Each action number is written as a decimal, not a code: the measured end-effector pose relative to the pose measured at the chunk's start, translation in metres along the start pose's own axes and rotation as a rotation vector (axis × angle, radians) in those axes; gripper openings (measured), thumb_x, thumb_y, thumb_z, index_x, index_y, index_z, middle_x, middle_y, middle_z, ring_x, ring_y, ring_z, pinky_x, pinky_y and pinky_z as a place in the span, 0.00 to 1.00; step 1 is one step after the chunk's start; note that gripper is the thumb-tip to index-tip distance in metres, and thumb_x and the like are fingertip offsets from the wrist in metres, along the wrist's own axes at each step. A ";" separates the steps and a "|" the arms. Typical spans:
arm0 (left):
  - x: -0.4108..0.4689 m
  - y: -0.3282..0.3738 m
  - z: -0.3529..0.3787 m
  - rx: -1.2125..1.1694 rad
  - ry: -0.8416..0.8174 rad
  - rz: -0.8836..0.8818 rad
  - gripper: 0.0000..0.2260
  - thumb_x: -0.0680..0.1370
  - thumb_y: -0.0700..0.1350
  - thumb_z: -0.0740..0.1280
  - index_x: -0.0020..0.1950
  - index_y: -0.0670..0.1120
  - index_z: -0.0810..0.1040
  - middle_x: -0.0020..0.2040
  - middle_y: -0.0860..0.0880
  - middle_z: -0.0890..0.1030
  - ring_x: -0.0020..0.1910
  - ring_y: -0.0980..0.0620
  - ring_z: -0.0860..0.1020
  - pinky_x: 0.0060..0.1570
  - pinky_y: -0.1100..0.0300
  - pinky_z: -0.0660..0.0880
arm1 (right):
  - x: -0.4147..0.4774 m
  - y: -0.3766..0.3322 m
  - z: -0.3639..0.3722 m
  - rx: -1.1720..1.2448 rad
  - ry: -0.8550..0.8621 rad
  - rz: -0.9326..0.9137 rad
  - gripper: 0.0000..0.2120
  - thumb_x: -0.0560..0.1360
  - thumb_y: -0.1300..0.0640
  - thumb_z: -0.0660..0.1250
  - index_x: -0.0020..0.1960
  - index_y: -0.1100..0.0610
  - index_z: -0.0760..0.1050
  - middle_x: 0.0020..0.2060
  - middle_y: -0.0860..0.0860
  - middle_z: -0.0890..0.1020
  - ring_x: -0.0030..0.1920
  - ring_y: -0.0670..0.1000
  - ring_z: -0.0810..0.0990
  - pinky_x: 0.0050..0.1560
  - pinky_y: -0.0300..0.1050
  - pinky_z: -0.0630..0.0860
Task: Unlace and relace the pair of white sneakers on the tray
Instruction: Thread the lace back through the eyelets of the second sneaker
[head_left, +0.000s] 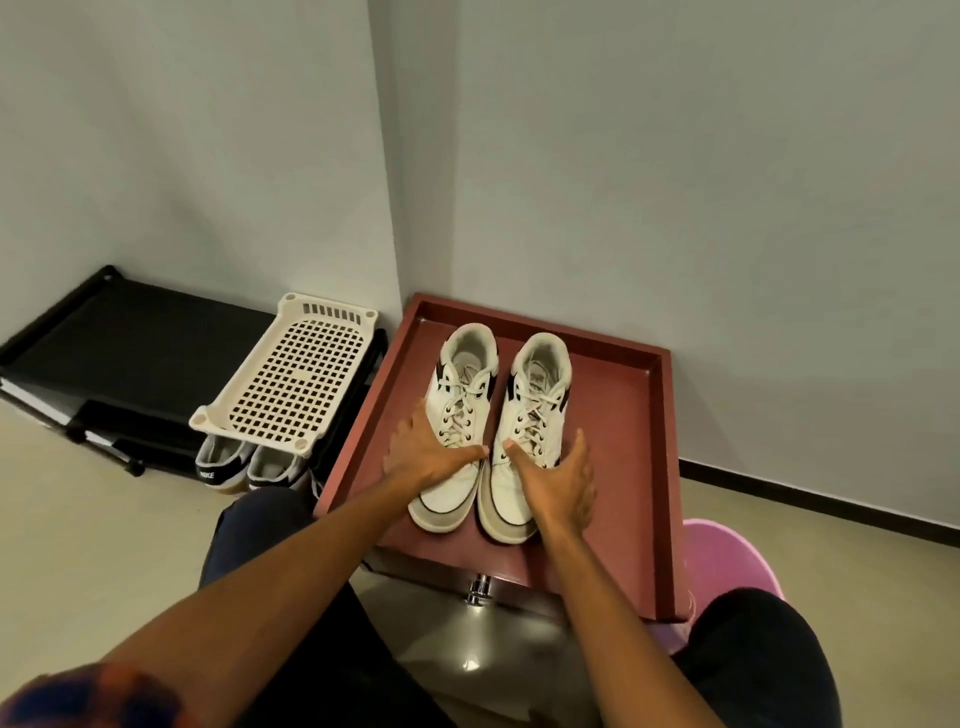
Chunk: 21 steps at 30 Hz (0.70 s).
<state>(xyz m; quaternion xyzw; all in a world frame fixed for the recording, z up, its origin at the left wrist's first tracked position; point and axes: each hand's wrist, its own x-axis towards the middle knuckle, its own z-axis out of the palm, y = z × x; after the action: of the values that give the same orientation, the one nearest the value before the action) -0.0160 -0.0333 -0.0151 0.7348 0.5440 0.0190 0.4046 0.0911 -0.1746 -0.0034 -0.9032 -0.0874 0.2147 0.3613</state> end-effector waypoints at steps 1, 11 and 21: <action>0.001 0.007 0.000 0.048 0.008 -0.026 0.62 0.55 0.78 0.71 0.80 0.51 0.51 0.77 0.43 0.63 0.75 0.41 0.64 0.70 0.40 0.66 | 0.004 -0.004 0.007 -0.004 -0.008 -0.003 0.59 0.61 0.24 0.73 0.82 0.46 0.50 0.79 0.52 0.64 0.77 0.59 0.65 0.72 0.60 0.66; 0.019 0.023 0.009 0.076 -0.024 -0.169 0.55 0.58 0.66 0.79 0.77 0.50 0.57 0.73 0.45 0.65 0.73 0.40 0.64 0.67 0.34 0.66 | 0.035 -0.019 0.025 -0.024 -0.041 0.083 0.57 0.61 0.42 0.80 0.80 0.45 0.51 0.70 0.56 0.72 0.70 0.61 0.69 0.68 0.60 0.69; -0.060 0.023 -0.103 -0.068 -0.047 -0.202 0.47 0.55 0.59 0.80 0.71 0.56 0.65 0.62 0.50 0.74 0.63 0.46 0.73 0.62 0.45 0.74 | -0.058 -0.093 -0.021 0.033 -0.197 0.140 0.56 0.54 0.41 0.81 0.77 0.45 0.58 0.64 0.53 0.77 0.65 0.59 0.75 0.65 0.61 0.75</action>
<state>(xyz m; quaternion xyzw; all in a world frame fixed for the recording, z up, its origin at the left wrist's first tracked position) -0.0703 -0.0251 0.0928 0.6625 0.6046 -0.0208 0.4418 0.0488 -0.1379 0.0932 -0.8755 -0.0557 0.3284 0.3501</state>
